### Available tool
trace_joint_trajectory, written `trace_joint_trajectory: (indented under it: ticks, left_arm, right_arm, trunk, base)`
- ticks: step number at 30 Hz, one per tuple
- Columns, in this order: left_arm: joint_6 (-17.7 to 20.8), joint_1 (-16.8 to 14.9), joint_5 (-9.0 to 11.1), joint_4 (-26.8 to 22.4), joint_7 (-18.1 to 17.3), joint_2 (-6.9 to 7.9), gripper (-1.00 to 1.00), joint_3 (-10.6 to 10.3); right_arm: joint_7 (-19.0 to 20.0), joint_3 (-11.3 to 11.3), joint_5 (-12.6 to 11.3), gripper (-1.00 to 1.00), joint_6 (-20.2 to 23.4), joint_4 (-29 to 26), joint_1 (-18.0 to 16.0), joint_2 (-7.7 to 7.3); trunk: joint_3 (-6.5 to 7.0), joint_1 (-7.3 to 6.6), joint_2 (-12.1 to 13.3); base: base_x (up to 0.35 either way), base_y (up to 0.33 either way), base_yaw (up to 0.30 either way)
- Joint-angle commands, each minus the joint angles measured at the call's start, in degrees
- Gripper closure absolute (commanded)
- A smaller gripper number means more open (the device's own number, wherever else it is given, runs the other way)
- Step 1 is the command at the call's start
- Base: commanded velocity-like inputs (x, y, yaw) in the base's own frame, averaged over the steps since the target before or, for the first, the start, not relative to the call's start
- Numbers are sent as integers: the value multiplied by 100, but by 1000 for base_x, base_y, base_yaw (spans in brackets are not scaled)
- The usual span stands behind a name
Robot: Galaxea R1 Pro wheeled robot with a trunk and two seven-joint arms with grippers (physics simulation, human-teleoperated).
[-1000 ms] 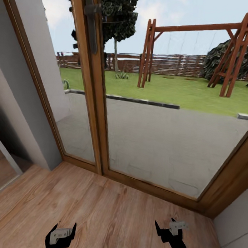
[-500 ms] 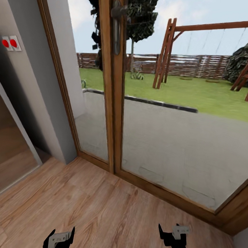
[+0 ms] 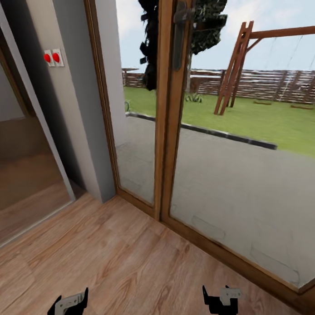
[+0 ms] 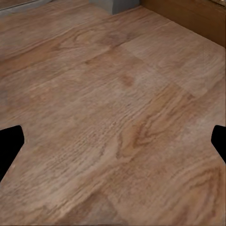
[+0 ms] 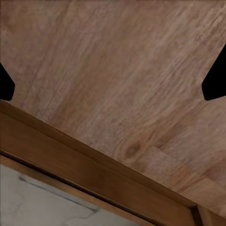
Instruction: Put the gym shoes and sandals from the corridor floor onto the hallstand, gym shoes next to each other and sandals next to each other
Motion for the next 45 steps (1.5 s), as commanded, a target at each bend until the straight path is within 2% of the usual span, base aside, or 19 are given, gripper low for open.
trace_joint_trajectory:
  ticks: [1,10,45]
  left_arm:
    - [-16,-5,54,7,19,0,-100,-5]
    - [-21,-5,38,7,213,-4,-100,-36]
    - [-21,-5,35,16,236,-8,-100,-49]
  right_arm:
    - [8,-48,55,-100,-18,3,-2,1]
    - [8,-48,55,-100,-18,3,-2,1]
    - [12,-47,55,-100,-18,30,-2,8]
  trunk:
    - [-5,-1,-2]
    - [-5,-1,-2]
    - [-5,-1,-2]
  base:
    - [0,0,273]
    - [0,0,273]
    - [0,0,274]
